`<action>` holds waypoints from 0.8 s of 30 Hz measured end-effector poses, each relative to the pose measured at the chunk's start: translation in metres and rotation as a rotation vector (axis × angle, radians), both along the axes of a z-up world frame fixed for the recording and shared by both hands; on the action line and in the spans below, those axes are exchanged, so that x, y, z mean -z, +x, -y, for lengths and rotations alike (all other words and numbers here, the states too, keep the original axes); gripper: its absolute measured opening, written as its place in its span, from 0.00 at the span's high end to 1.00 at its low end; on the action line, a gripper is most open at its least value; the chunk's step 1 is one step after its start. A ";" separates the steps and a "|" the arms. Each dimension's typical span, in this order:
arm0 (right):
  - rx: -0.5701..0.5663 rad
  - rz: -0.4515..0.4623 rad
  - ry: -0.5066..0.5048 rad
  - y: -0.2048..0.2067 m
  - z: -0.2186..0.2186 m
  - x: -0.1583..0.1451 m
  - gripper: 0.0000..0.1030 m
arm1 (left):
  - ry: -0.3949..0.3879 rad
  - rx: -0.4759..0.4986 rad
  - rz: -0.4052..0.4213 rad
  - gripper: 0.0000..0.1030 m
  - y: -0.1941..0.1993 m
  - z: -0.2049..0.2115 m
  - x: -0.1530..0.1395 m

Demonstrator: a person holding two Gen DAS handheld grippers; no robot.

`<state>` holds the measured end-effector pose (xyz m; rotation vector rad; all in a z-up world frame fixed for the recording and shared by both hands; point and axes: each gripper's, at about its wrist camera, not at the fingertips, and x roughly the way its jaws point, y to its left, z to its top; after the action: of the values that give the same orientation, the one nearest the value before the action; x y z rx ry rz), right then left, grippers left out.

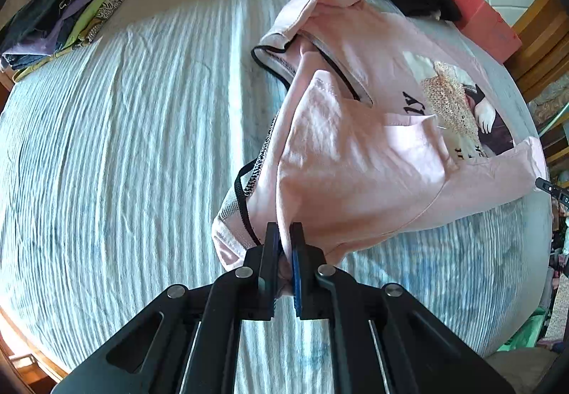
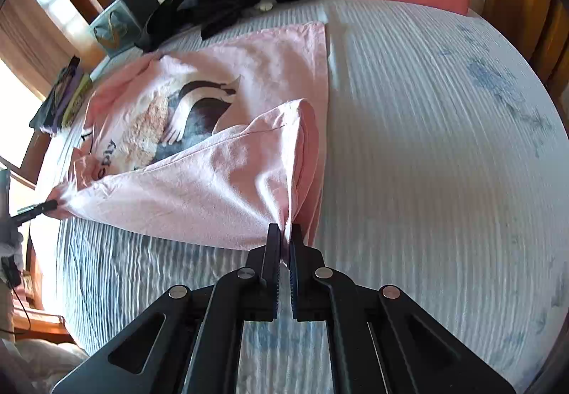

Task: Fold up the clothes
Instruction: 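Fold the shirt side over the body with both grippers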

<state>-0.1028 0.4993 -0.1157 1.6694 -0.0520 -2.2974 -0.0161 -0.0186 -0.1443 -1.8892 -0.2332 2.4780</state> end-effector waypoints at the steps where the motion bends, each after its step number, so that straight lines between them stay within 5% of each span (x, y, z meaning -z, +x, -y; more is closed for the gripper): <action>1: -0.014 0.048 0.006 0.006 0.000 0.008 0.96 | -0.005 0.016 0.018 0.93 0.002 -0.002 0.005; 3: -0.028 0.100 0.034 0.012 0.000 0.020 0.94 | -0.013 0.023 0.037 0.84 -0.001 -0.004 0.007; 4: -0.034 0.123 0.048 0.016 0.000 0.026 0.85 | -0.016 0.025 0.023 0.78 -0.004 -0.005 0.001; 6: -0.021 0.125 0.075 0.017 -0.005 0.025 0.65 | -0.019 0.036 -0.037 0.49 -0.013 -0.008 -0.019; 14: 0.073 -0.083 0.066 -0.028 -0.025 -0.040 0.61 | -0.085 0.119 -0.221 0.48 -0.089 -0.023 -0.075; 18: 0.097 -0.141 0.050 -0.081 -0.014 -0.055 0.61 | -0.078 0.181 -0.243 0.48 -0.147 -0.043 -0.065; 24: 0.087 -0.137 0.062 -0.155 0.006 -0.039 0.60 | -0.144 0.256 -0.206 0.48 -0.211 -0.078 -0.031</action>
<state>-0.2577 0.4931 -0.0769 1.5625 -0.0250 -2.4965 -0.2270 0.0593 -0.1137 -1.5728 0.1837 2.5410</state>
